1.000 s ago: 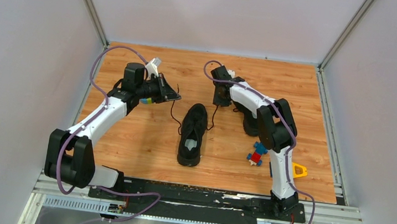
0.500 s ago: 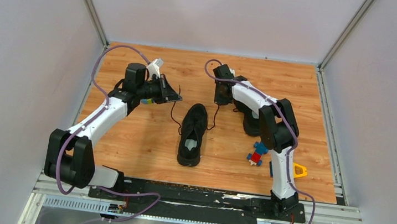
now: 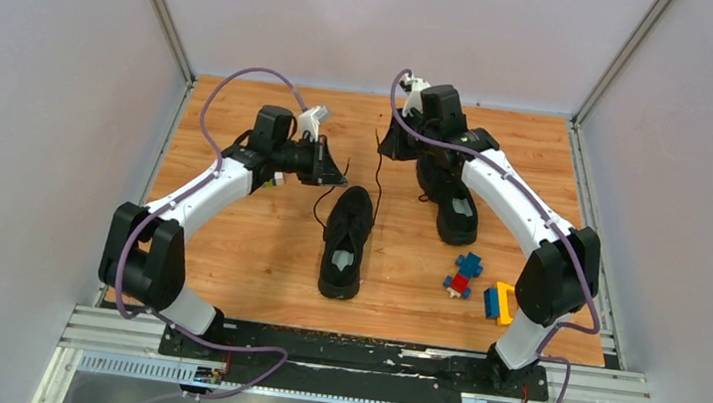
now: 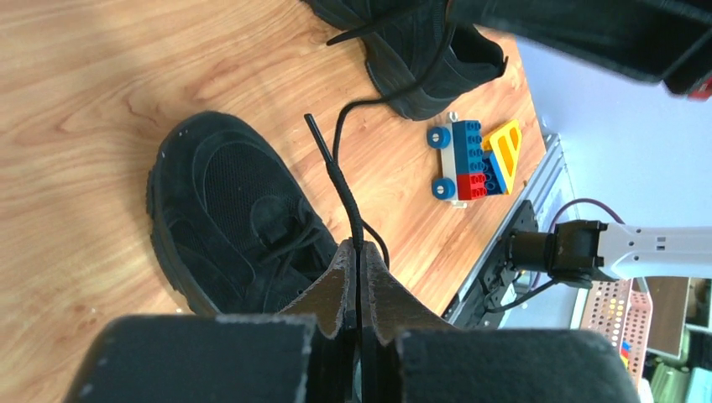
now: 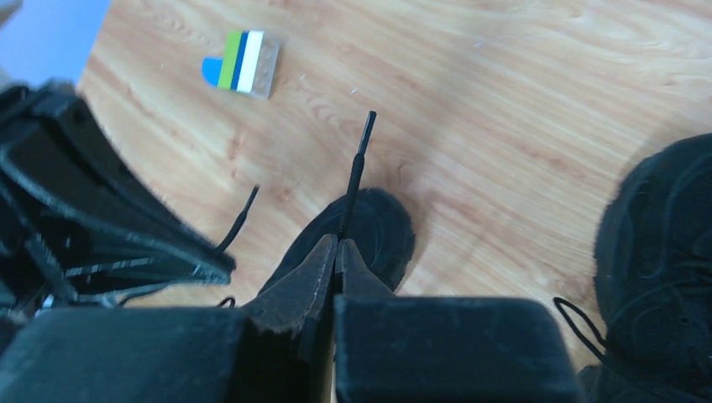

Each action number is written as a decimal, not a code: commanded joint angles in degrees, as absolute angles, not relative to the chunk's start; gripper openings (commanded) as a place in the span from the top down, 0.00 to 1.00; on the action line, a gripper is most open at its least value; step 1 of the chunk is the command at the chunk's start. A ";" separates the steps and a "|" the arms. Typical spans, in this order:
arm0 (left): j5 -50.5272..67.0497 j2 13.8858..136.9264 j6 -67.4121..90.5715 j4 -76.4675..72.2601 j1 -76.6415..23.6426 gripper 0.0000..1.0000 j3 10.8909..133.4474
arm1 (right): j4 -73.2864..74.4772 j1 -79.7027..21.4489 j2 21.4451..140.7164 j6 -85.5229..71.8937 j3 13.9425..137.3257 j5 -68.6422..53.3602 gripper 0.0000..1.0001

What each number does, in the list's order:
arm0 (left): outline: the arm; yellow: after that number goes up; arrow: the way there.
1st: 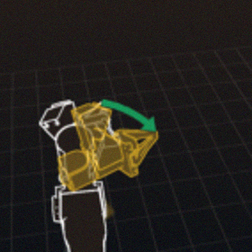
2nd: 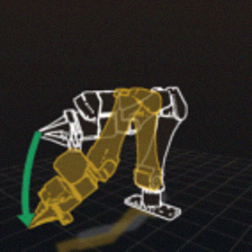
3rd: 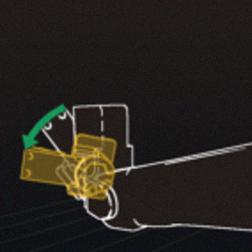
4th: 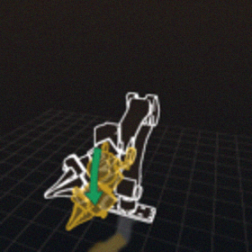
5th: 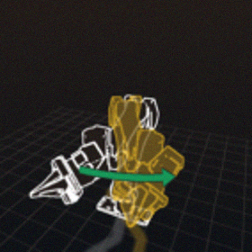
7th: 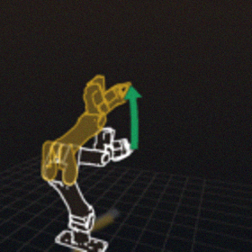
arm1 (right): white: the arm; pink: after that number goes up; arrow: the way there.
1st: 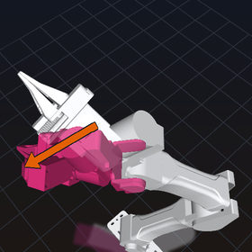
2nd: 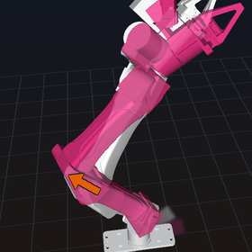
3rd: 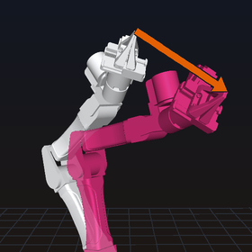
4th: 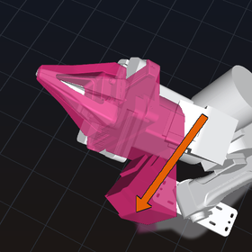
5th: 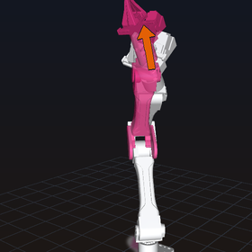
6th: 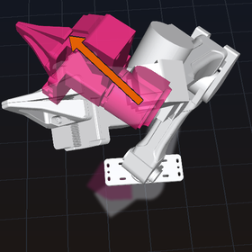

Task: Tie the shoes
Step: Cross the shoelace with the shoelace.

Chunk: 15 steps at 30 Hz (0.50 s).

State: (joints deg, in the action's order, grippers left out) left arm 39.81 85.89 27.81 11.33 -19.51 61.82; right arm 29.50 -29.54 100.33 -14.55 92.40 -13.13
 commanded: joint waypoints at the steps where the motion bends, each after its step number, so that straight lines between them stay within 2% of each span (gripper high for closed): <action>1: 44.70 88.50 22.10 12.96 -20.42 1.00 66.27 | 27.68 -29.53 98.89 -11.37 90.00 -23.49 1.00; 10: 46.67 92.53 15.79 14.61 -22.94 1.00 69.07 | 27.24 -29.58 96.40 -10.11 91.16 -34.62 1.00; 15: 48.78 92.47 14.60 12.62 -23.11 0.96 68.80 | 26.57 -29.42 96.54 -13.51 90.53 -37.84 1.00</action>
